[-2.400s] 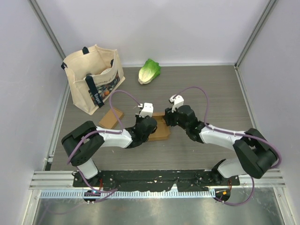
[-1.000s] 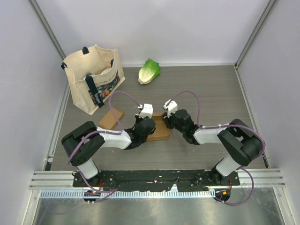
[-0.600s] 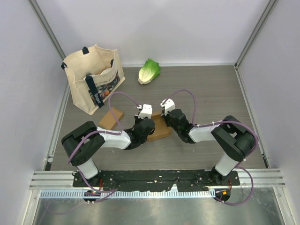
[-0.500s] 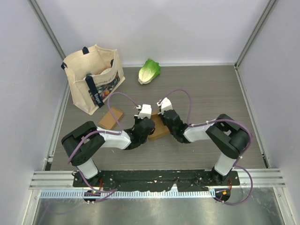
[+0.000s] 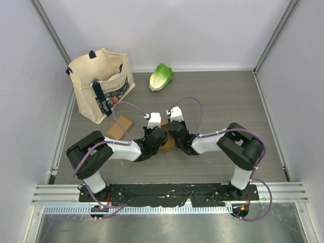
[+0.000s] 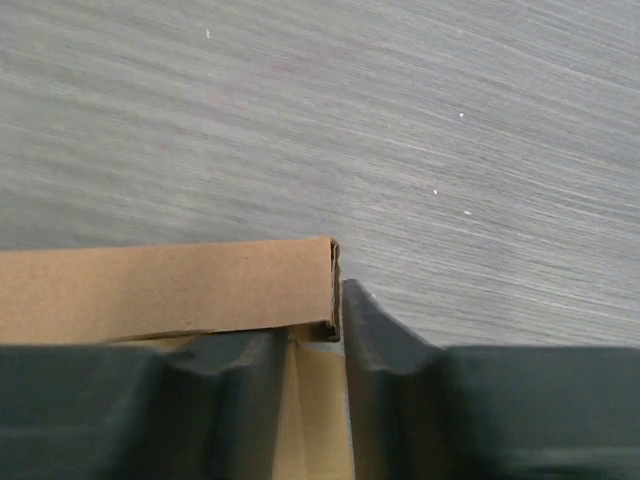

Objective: Fold the paper box

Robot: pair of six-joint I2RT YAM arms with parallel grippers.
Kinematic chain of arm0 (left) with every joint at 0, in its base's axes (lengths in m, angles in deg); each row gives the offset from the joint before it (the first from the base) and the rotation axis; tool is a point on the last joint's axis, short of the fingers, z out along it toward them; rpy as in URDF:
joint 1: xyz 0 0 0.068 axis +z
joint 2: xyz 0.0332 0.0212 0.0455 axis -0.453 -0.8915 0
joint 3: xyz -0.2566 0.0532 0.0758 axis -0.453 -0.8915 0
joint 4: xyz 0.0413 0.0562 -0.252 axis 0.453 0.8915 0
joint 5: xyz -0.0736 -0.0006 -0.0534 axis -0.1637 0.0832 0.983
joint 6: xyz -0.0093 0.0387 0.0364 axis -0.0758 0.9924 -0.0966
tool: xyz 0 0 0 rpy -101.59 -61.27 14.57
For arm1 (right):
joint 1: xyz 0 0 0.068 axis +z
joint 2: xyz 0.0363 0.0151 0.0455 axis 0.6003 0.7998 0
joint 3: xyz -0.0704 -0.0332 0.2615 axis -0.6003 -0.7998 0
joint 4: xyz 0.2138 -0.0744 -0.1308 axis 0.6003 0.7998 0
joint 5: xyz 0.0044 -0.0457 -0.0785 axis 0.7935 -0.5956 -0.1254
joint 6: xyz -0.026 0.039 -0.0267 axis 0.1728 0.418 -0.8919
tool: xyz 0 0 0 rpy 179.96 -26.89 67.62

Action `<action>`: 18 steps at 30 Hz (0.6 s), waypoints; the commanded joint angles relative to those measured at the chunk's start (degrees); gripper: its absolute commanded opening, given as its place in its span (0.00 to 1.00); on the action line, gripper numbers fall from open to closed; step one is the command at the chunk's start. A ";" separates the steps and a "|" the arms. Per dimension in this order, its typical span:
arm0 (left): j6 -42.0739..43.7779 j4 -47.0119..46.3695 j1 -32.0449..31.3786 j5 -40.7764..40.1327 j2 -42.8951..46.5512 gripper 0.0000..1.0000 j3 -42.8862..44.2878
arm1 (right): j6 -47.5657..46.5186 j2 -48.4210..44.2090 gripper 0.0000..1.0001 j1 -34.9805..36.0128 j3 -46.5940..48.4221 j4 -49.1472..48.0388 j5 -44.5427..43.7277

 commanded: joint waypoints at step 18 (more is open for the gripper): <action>-2.07 4.94 -1.25 0.08 2.45 0.00 2.65 | 28.83 -34.20 0.59 -17.87 -13.95 32.29 49.51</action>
